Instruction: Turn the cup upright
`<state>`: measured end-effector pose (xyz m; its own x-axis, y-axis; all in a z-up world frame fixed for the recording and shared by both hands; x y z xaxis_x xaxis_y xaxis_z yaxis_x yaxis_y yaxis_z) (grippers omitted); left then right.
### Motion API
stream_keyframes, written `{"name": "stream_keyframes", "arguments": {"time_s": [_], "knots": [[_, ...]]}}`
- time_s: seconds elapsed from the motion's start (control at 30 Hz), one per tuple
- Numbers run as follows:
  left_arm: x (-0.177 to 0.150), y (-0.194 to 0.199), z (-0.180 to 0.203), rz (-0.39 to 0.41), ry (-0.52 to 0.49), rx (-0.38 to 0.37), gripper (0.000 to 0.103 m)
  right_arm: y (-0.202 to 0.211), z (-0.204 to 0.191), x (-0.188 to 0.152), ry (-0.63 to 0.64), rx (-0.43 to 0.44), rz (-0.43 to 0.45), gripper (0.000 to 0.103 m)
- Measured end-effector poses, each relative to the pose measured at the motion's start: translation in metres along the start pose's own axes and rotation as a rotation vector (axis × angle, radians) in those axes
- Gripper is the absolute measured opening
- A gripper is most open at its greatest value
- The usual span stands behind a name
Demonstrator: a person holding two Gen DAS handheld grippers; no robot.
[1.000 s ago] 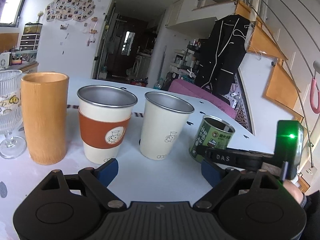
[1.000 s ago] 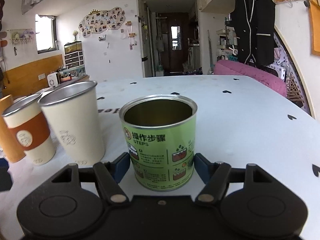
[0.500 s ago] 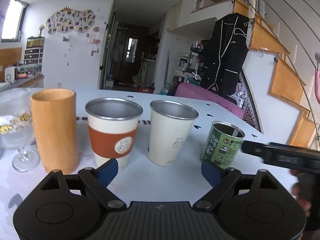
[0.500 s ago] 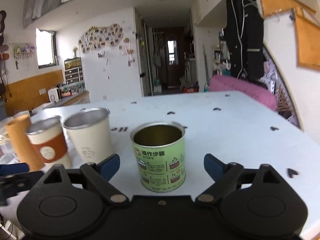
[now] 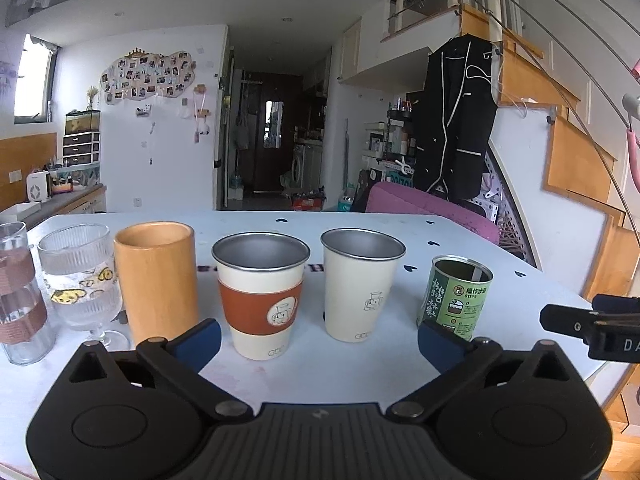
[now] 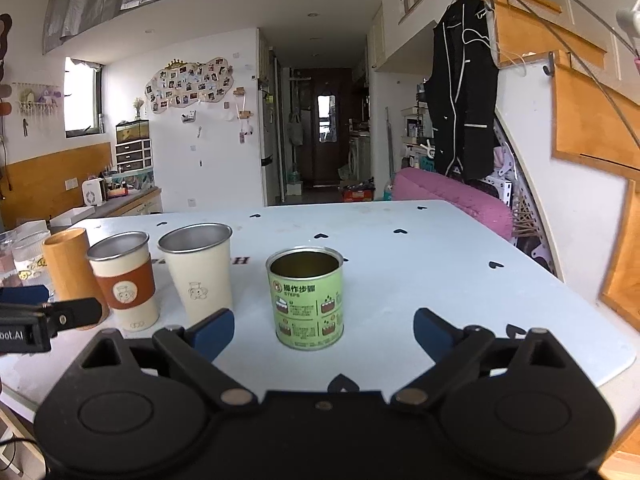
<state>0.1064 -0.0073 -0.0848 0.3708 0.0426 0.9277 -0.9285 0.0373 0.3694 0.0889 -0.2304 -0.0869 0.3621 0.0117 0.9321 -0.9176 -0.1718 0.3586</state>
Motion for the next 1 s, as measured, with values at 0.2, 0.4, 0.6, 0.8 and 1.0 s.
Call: {"name": "stream_keyframes", "arguments": {"time_s": [0.2, 0.4, 0.6, 0.8, 1.0], "knots": [[-0.003, 0.005, 0.000, -0.009, -0.012, 0.004, 0.103, 0.010, -0.007, -0.001, 0.006, -0.007, 0.008, 0.100], [-0.004, 0.013, -0.003, 0.008, 0.001, 0.014, 0.103, 0.013, -0.005, -0.006, 0.014, -0.036, 0.005, 0.103], [-0.003, 0.017, -0.002, 0.015, -0.006, 0.013, 0.103, 0.020, -0.001, -0.005, 0.013, -0.052, 0.021, 0.103], [-0.003, 0.016, -0.001, 0.015, -0.007, 0.016, 0.103, 0.024, -0.003, -0.002, 0.025, -0.055, 0.036, 0.103], [-0.003, 0.016, -0.002, 0.014, -0.005, 0.019, 0.103, 0.024, -0.003, -0.002, 0.026, -0.054, 0.034, 0.103]]}}
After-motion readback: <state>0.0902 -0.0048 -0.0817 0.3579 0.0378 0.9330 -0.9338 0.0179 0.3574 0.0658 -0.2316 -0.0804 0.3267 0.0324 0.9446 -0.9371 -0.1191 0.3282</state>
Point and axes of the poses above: each gripper's, at about its wrist camera, not at the fingertips, and y roughly against the way its jaws point, z to its right, x to its top, the point moved 10 cm from there along -y, roughly the way its jaws point, and after that the axes turned 3 degrees about x, right-handed, at the moved point
